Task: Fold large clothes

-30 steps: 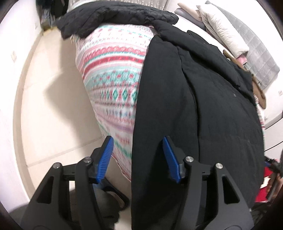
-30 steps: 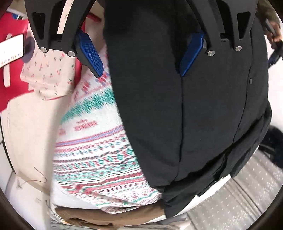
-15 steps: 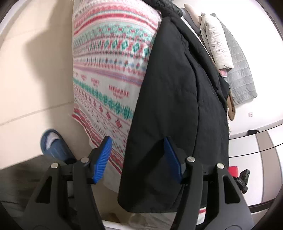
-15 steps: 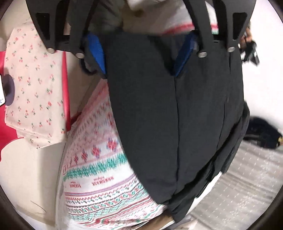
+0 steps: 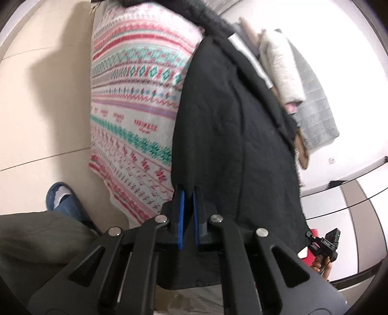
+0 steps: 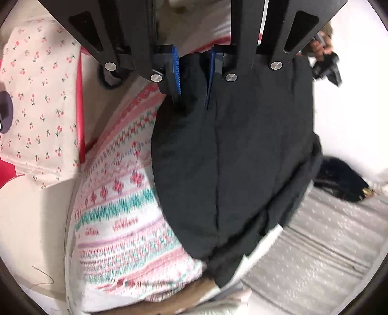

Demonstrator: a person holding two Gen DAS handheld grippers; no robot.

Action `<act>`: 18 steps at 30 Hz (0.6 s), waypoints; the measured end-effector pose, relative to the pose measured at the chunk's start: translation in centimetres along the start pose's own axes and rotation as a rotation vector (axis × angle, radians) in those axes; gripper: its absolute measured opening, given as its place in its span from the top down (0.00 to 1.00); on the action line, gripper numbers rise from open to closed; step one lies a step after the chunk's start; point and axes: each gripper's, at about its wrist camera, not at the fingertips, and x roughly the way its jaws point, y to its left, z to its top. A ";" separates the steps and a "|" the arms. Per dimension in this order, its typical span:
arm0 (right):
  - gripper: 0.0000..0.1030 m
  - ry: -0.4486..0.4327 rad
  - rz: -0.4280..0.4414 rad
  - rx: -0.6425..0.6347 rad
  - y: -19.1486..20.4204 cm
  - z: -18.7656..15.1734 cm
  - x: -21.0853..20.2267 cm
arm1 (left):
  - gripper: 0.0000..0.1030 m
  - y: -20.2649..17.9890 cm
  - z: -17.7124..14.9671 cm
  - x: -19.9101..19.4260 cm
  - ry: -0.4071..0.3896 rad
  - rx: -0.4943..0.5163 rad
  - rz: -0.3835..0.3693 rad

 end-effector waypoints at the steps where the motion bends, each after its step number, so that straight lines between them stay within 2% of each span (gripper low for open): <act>1: 0.83 -0.021 0.028 0.002 0.1 0.1 -0.4 | 0.93 -0.1 -0.1 -0.2 -0.009 0.002 -0.011; 4: 0.83 -0.067 0.101 0.002 0.8 0.3 -1.1 | 0.93 -0.3 0.1 -0.2 -0.013 0.001 -0.054; 5: 0.79 -0.067 0.109 0.011 0.9 0.4 -1.0 | 0.92 -0.2 0.1 0.1 -0.004 -0.006 -0.061; 6: 0.78 -0.054 0.105 0.021 1.0 0.6 -0.6 | 0.90 0.0 0.1 0.5 0.012 -0.022 -0.067; 7: 0.74 -0.035 0.094 0.032 1.1 0.6 -0.1 | 0.83 0.2 0.1 1.0 0.032 -0.037 -0.067; 11: 0.60 0.031 0.025 0.068 0.7 0.9 1.9 | 0.78 0.6 -0.3 1.5 0.042 -0.061 -0.059; 15: 0.53 0.064 0.007 0.083 0.5 0.6 2.7 | 0.48 0.1 -0.7 1.0 0.025 -0.064 -0.116; 18: 0.50 0.083 -0.036 0.059 0.8 0.2 3.1 | 0.46 -0.6 -0.9 1.4 0.032 -0.033 -0.100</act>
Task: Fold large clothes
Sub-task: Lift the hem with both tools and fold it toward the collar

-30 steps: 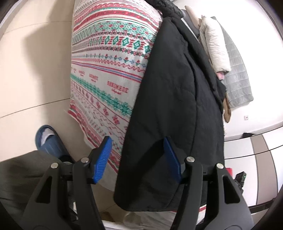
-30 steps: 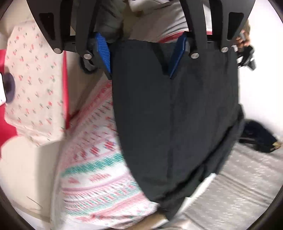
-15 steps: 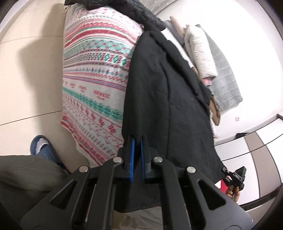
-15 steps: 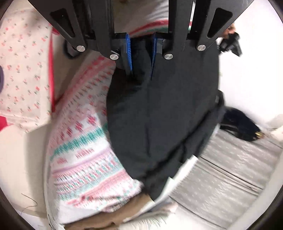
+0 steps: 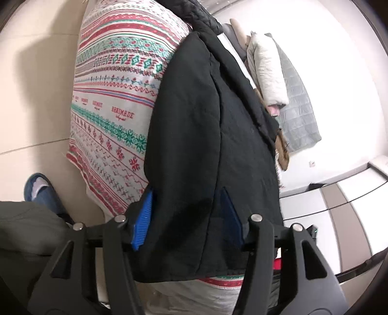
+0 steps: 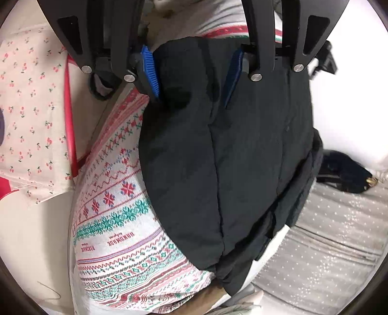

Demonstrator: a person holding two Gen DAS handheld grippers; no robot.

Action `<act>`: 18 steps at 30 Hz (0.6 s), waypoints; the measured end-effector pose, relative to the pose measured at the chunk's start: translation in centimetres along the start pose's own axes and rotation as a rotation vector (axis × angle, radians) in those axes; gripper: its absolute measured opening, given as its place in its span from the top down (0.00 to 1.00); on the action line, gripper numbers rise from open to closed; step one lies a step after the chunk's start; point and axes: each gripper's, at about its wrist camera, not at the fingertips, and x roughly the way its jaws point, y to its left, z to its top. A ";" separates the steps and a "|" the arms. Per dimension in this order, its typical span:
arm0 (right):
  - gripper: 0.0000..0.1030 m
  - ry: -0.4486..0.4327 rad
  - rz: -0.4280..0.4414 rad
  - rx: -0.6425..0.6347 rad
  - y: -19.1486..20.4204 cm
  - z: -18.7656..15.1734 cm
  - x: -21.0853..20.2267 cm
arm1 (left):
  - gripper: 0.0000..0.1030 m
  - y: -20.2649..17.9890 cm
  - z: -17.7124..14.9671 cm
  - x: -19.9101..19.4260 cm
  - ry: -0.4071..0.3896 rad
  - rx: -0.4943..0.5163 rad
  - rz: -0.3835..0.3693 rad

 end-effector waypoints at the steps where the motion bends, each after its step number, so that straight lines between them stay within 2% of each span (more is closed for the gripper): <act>1: 0.50 0.005 -0.018 -0.008 0.1 -0.1 0.1 | 0.46 -0.1 -0.1 0.3 0.004 0.008 0.016; 2: 0.50 0.008 -0.038 -0.016 0.2 -0.2 0.3 | 0.46 0.0 -0.2 0.6 0.009 0.006 0.021; 3: 0.53 0.007 -0.044 -0.021 0.3 -0.2 0.4 | 0.60 0.0 -0.2 0.6 0.011 0.008 0.022; 4: 0.67 0.002 -0.052 -0.030 0.4 -0.3 0.4 | 0.74 -0.1 -0.3 0.8 0.014 0.030 0.043; 5: 0.80 -0.011 -0.059 -0.047 0.7 -0.3 0.3 | 0.96 -0.3 -0.3 0.8 0.011 0.049 0.070; 6: 0.82 -0.028 -0.068 -0.063 1.0 -0.4 0.1 | 0.95 -0.3 -0.3 0.7 0.001 0.053 0.097; 7: 0.87 -0.047 -0.076 -0.075 1.3 -0.5 -0.2 | 0.96 -0.1 -0.2 0.4 0.000 0.035 0.082; 8: 0.89 -0.074 -0.077 -0.086 1.6 -0.6 -0.6 | 0.96 0.0 -0.2 0.1 -0.007 0.024 0.074; 11: 0.91 -0.185 0.015 -0.076 1.9 -0.8 -2.9 | 0.96 -0.4 -0.4 -1.7 -0.055 0.019 0.046; 14: 0.92 -0.295 0.143 -0.061 2.1 -1.5 -5.3 | 0.96 -1.9 -0.3 -4.4 -0.111 0.041 0.014; 18: 0.93 -0.365 0.205 -0.075 3.2 -2.4 -6.4 | 0.96 -4.1 0.5 -6.6 -0.177 0.075 -0.022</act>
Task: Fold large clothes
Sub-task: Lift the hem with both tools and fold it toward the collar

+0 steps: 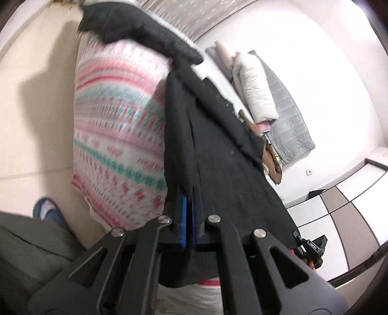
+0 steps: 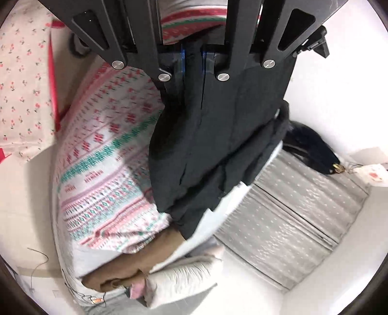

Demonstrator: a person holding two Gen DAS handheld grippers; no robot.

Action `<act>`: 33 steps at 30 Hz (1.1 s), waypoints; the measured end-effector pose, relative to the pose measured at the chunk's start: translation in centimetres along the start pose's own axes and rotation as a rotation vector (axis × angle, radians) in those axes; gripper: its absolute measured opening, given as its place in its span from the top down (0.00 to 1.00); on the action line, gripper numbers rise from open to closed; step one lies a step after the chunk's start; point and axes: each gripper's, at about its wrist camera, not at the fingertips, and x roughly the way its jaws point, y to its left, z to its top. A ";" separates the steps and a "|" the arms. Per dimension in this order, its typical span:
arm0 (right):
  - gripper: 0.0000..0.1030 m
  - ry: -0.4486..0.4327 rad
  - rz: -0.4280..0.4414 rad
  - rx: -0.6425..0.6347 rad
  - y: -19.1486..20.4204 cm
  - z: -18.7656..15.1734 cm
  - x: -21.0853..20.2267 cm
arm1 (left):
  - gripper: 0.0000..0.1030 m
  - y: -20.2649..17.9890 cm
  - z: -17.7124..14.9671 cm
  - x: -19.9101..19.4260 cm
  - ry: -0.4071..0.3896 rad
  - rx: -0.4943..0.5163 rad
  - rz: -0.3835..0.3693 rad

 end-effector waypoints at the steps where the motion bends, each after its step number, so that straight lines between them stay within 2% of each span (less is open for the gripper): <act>1: 0.94 -0.015 0.012 0.009 0.1 0.1 -0.1 | 0.96 -0.5 0.3 -0.1 -0.008 0.000 -0.015; 5: 0.94 -0.078 0.063 0.044 -0.4 0.7 -1.4 | 0.97 -1.3 0.4 -0.2 -0.033 -0.033 -0.033; 9: 0.94 -0.112 0.087 0.032 0.8 0.4 -2.7 | 0.97 -1.6 0.2 -1.2 -0.056 -0.067 -0.055; 17: 0.95 -0.206 0.131 -0.019 3.6 0.3 -7.9 | 0.97 -5.0 0.1 -6.8 -0.107 -0.031 -0.138; 20: 0.95 -0.268 0.163 -0.045 5.2 -0.1 -11.3 | 0.97 -6.9 -0.2 -9.7 -0.166 0.030 -0.164; 23: 0.95 -0.297 0.131 -0.118 6.8 -0.5 -12.7 | 0.97 -7.1 0.3 -9.7 -0.193 0.050 -0.128; 27: 0.95 -0.206 0.044 -0.103 5.5 -0.3 -9.7 | 0.97 -6.5 0.8 -7.4 -0.142 0.013 -0.086; 29: 0.95 -0.186 0.058 -0.086 4.7 -0.5 -8.6 | 0.96 -6.7 0.9 -7.1 -0.145 0.024 -0.063; 33: 0.95 -0.234 0.116 -0.072 4.8 -0.3 -9.1 | 0.96 -7.5 2.0 -7.8 -0.173 0.017 -0.064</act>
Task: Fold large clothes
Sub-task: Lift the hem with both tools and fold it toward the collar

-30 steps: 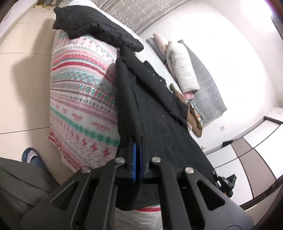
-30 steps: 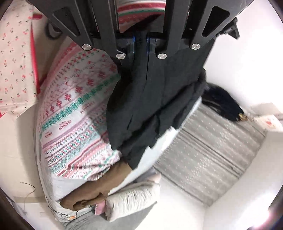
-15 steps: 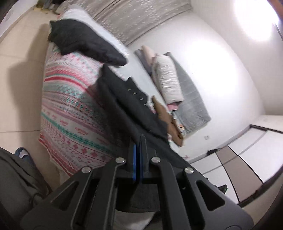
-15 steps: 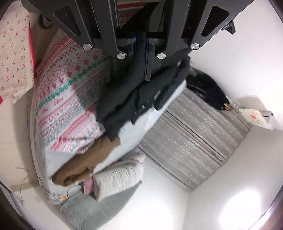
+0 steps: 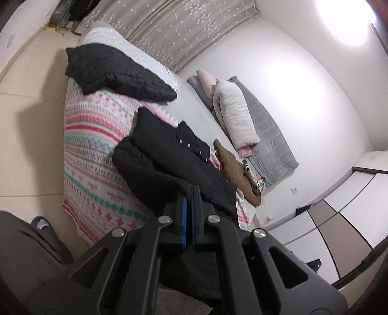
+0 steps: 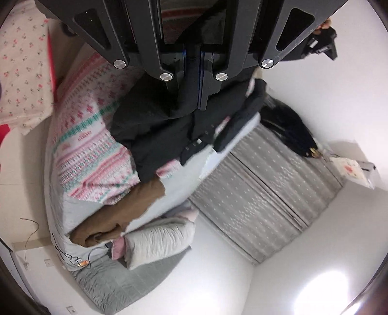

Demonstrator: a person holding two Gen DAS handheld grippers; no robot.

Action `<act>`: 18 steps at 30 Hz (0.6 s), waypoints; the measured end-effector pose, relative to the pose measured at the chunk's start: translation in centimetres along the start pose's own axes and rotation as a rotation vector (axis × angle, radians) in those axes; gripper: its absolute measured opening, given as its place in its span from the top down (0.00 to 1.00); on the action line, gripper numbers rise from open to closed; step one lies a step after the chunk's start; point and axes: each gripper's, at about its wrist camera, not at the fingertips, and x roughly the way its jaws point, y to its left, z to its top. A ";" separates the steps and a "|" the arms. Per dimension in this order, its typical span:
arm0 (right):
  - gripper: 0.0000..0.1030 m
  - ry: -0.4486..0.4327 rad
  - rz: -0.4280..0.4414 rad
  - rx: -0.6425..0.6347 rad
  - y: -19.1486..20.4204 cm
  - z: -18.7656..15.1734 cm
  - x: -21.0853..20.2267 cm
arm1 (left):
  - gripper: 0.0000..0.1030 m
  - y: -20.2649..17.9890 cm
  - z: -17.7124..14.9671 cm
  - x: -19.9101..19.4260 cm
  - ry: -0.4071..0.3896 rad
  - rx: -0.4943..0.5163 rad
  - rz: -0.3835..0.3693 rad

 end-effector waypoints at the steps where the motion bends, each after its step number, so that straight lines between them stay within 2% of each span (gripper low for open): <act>1: 0.95 -0.014 0.010 0.000 0.3 0.5 -0.1 | 0.96 -0.3 0.6 -0.2 -0.010 -0.009 -0.009; 8: 0.95 -0.106 0.142 0.003 3.2 3.4 -2.0 | 0.97 -1.2 2.5 -2.2 -0.099 -0.051 -0.054; 14: 0.95 -0.164 0.160 -0.053 5.8 4.7 -5.0 | 0.97 -2.2 3.3 -4.6 -0.171 -0.034 -0.066; 16: 0.95 -0.179 0.159 -0.076 6.5 4.9 -5.7 | 0.96 -2.7 3.9 -4.5 -0.191 -0.013 -0.049; 18: 0.95 -0.180 0.151 -0.097 7.3 5.3 -5.6 | 0.96 -2.7 4.6 -3.4 -0.171 -0.011 -0.042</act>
